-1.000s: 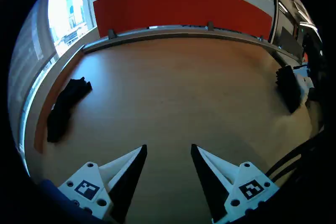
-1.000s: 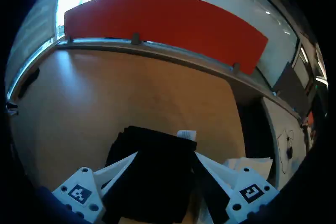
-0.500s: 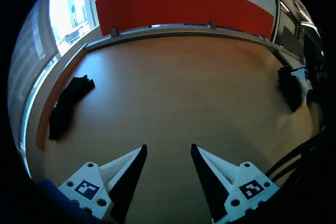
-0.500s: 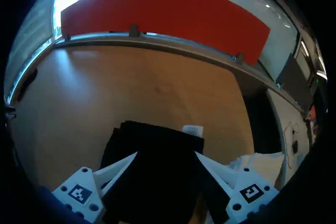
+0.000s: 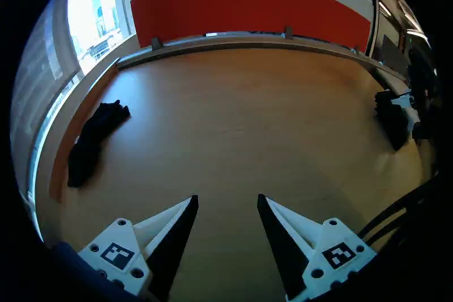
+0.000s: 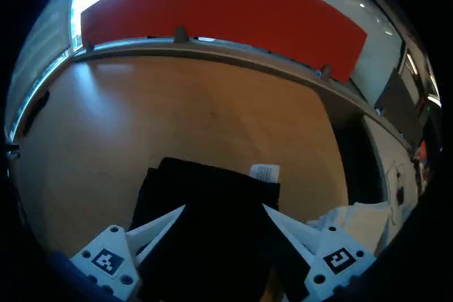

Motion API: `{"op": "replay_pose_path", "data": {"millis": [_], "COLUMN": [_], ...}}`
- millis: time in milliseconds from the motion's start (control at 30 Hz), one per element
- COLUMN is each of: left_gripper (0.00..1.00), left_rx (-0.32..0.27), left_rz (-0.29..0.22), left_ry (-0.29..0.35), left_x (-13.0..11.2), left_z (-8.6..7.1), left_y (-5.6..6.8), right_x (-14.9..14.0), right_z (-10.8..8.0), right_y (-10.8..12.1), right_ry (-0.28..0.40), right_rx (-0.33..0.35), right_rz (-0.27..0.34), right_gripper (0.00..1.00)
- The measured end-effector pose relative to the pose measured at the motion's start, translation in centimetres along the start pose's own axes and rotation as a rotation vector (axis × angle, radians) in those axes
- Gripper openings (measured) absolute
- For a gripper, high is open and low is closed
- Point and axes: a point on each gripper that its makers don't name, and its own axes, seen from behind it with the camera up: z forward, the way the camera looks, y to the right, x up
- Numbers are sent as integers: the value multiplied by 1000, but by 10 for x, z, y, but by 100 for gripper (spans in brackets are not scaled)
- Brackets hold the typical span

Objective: Fold towel

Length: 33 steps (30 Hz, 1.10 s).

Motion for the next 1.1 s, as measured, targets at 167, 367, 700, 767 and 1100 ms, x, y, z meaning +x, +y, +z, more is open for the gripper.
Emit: {"op": "replay_pose_path", "data": {"millis": [167,367,700,767,1100], "left_gripper": [77,77,77,77,77], "left_rx": [-4,-8,-17,-19,-32], "left_rz": [0,1,7,8,22], "left_ry": [3,9,23,26,48], "left_x": [2,4,9,10,19], "left_z": [1,1,0,0,-4], "left_y": [0,1,2,2,4], "right_x": [6,16,22,23,22], "right_z": [-7,-19,-33,-37,-71], "right_y": [-1,-1,-1,-1,-6], "right_ry": [17,46,71,82,165], "right_rx": [-5,-15,-27,-31,-59], "right_rz": [-4,-10,-1,2,40], "right_gripper": [85,85,85,85,85]}}
